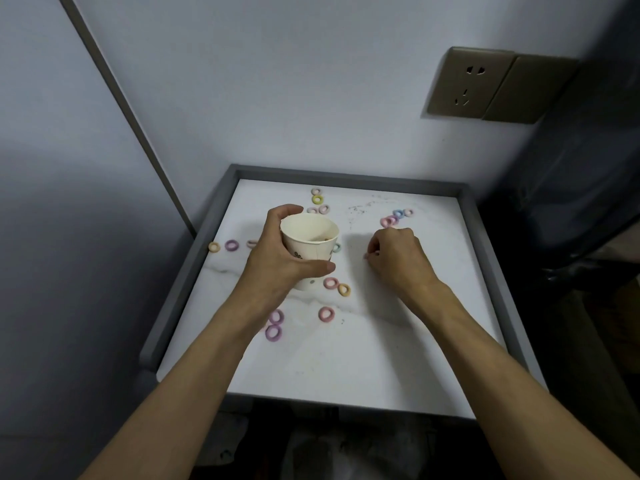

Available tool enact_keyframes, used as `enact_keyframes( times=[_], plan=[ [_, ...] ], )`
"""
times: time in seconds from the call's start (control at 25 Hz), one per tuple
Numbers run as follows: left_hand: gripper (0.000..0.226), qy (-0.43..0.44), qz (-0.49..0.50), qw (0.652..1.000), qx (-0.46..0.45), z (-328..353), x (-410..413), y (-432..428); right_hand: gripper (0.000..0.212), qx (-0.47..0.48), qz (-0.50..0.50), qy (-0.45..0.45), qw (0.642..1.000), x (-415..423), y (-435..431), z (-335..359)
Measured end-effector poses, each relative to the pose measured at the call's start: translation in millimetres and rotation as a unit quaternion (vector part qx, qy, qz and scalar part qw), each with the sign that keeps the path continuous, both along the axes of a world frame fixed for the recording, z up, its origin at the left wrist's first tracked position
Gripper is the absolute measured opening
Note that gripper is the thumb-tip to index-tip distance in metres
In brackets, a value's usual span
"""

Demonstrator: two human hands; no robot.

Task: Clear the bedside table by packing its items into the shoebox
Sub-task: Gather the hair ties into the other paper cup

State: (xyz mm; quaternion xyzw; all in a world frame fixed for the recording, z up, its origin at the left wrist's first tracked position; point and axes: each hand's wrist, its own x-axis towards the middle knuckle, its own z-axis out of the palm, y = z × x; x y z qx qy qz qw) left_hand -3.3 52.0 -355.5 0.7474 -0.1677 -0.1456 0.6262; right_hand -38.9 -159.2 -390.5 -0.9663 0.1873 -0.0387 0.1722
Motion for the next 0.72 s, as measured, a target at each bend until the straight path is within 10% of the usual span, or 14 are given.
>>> enact_keyframes(
  times=[0.32,0.48,0.72],
  plan=[
    [0.088,-0.043,-0.045,0.997,0.048,3,-7,-8,0.009,0.301,0.021,-0.202,0.932,-13,22,84],
    [0.09,-0.05,-0.058,0.995,0.058,2,-11,-12,0.011,0.241,0.155,-0.121,0.95,-19,52,87],
    [0.085,-0.044,-0.043,0.997,0.041,2,-9,-11,0.006,0.278,0.027,-0.165,0.946,-20,32,79]
  ],
)
